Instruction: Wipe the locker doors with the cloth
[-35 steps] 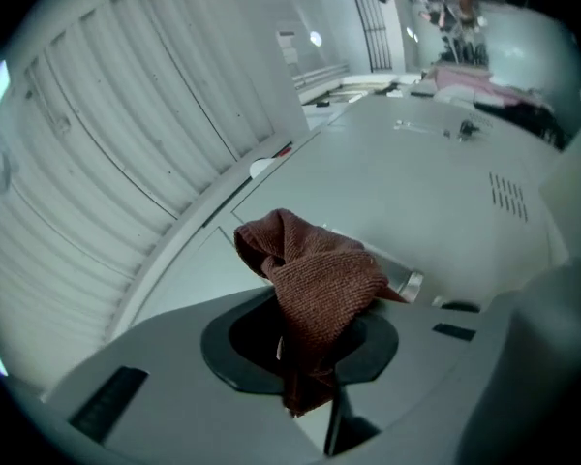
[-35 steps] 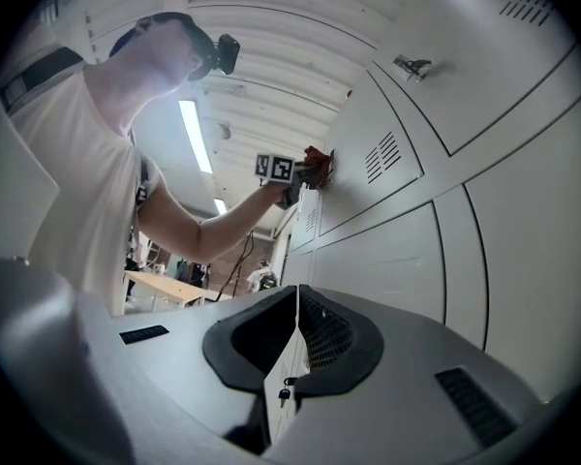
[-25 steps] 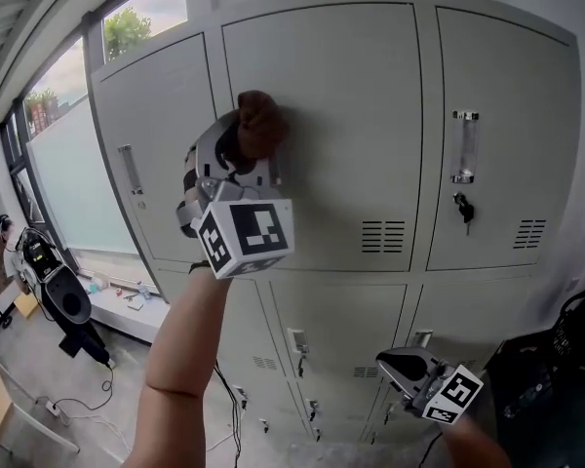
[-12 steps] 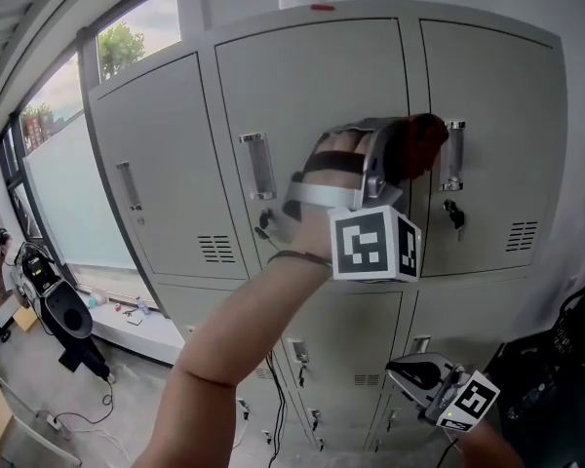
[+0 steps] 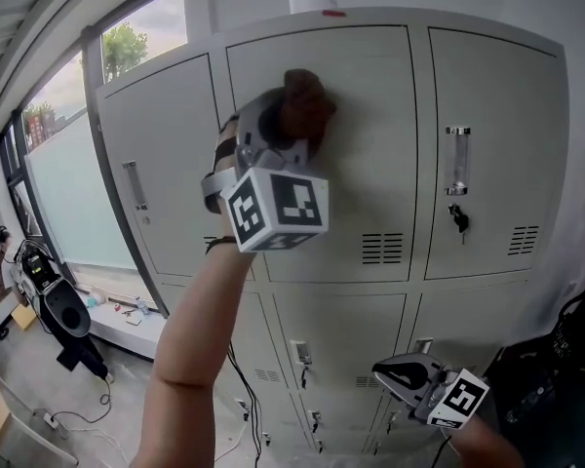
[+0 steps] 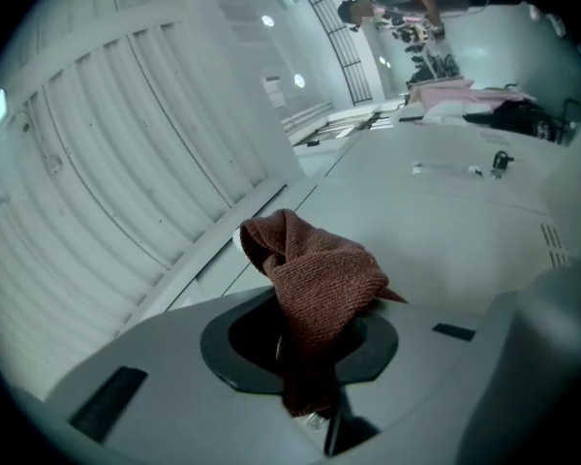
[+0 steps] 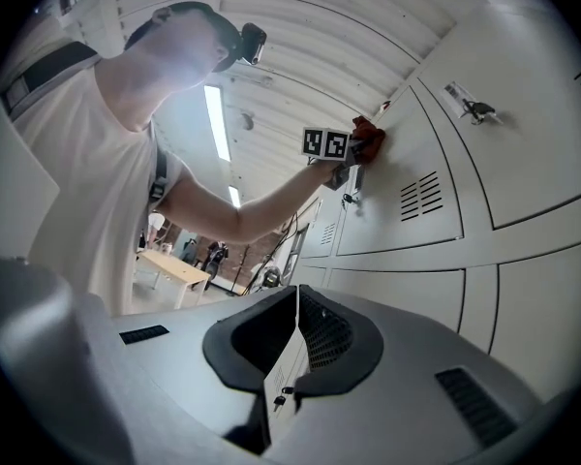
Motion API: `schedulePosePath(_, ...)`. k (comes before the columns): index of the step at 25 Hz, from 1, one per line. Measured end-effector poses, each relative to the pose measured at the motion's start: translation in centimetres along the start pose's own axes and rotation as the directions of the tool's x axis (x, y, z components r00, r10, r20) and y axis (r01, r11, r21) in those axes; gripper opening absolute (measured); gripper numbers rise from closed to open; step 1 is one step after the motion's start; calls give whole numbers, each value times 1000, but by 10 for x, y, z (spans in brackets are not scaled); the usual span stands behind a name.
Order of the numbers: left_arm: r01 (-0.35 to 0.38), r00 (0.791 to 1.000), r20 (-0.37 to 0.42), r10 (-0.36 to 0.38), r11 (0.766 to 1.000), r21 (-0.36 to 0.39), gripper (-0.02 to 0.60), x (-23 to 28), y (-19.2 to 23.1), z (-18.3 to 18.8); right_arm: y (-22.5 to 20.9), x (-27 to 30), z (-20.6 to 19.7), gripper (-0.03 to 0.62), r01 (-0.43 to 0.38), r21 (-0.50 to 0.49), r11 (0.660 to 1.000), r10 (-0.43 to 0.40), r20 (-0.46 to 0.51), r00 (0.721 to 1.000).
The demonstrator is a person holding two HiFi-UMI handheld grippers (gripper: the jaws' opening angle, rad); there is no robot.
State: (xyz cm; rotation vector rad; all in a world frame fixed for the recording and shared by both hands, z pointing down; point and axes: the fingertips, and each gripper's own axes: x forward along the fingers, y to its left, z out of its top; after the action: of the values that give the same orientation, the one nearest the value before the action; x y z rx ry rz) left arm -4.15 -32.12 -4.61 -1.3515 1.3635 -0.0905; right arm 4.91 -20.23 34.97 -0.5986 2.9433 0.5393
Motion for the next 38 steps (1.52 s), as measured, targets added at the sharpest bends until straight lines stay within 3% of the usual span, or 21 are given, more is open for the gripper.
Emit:
schedulePosePath(6,-143,986,-110,128,980,-141,64,-27,57,-75,9,24,-3,18,-58,18,998,58,5,998)
schedulePosePath(10,-178,979,-124,161,974,-142,64,-31,55,-79,15,32,-6,18,-79,25,997,79,1,997)
schedulePosePath(14,-69,993,-101,61,995,-77,64,-16,28,-43,9,27,-6,18,-41,47,998,42,-3,999)
schedulePosePath(19,-32,999,-19,32,999,-5,63,14,1,18,8,12,-5,18,7,58,998,-7,-2,1000)
schedulePosePath(21,17,1000,21,-18,999,29,64,27,-18,49,9,6,-6,18,25,56,998,-25,-8,1000)
schedulePosePath(25,167,978,102,-183,975,144,64,33,-86,110,5,-16,-2,18,83,30,996,-82,-23,996)
schedulePosePath(29,153,960,179,-214,940,304,64,29,-129,138,-1,-39,-3,18,140,33,990,-139,-27,990)
schedulePosePath(31,151,952,208,-224,937,315,64,29,-132,140,-3,-46,-4,18,161,35,986,-160,-33,987)
schedulePosePath(33,139,955,214,-204,949,284,65,31,-116,132,-5,-46,-4,18,168,36,985,-167,-30,986)
schedulePosePath(38,1,990,137,-30,979,206,64,39,-25,69,-2,-27,-6,18,120,32,992,-119,-42,992)
